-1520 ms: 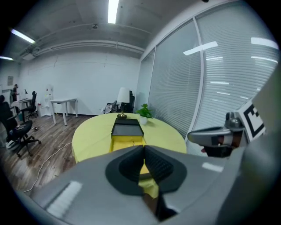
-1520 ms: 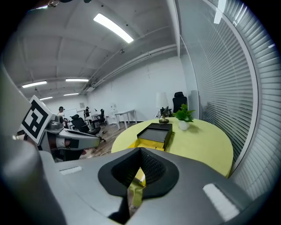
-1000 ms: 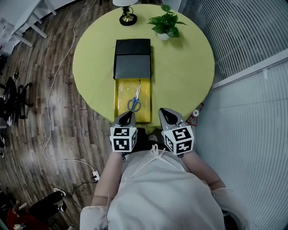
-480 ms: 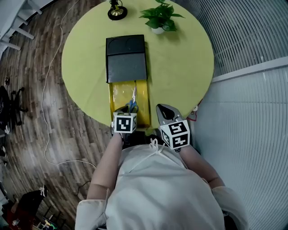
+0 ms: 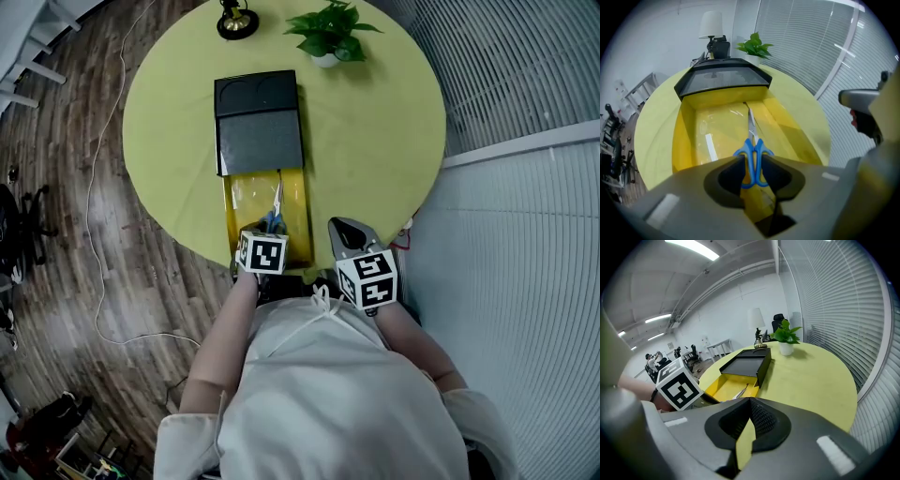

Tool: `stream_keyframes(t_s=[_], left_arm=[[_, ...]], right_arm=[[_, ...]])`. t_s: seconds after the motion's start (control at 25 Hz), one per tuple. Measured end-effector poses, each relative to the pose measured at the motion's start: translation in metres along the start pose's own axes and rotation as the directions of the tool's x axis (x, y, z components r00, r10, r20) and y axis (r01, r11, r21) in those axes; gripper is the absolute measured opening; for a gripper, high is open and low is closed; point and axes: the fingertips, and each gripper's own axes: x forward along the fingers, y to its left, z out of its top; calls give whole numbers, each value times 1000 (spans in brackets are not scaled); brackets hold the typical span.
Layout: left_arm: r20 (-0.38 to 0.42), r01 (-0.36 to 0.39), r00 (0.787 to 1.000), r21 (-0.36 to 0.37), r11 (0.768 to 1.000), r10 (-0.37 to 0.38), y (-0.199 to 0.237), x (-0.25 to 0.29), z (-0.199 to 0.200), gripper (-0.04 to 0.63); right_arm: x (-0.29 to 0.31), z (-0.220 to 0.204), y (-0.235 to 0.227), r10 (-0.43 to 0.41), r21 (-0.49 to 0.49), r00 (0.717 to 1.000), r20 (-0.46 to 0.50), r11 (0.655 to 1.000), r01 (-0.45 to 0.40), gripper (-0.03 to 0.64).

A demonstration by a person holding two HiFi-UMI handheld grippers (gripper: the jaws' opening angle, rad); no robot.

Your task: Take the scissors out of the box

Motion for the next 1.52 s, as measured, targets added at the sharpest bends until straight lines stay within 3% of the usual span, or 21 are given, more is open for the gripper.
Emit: stream_keyframes(t_s=[0.24, 0.68, 1.04, 1.28, 1.52], left_arm=[[26, -33, 999, 38, 999, 32, 0, 1, -4, 95], [4, 18, 1000, 70, 997, -19, -3, -4, -5, 92], [142, 11, 990, 63, 998, -20, -7, -50, 10, 91], [300, 3, 954, 33, 999, -13, -9, -95, 37, 91], [482, -25, 876, 22, 999, 11, -5, -151, 79, 91]], right_arm=[[-1, -4, -3, -2, 16, 1000, 1, 1000, 2, -2], [-10, -11, -8, -15, 29, 1000, -4, 999, 15, -2], [-19, -5, -2, -9, -3, 1000, 14, 1000, 9, -2], [-22, 8, 8, 7, -46, 999, 48, 999, -5, -2], [-32, 42, 14, 11, -87, 993, 117, 996, 0, -2]])
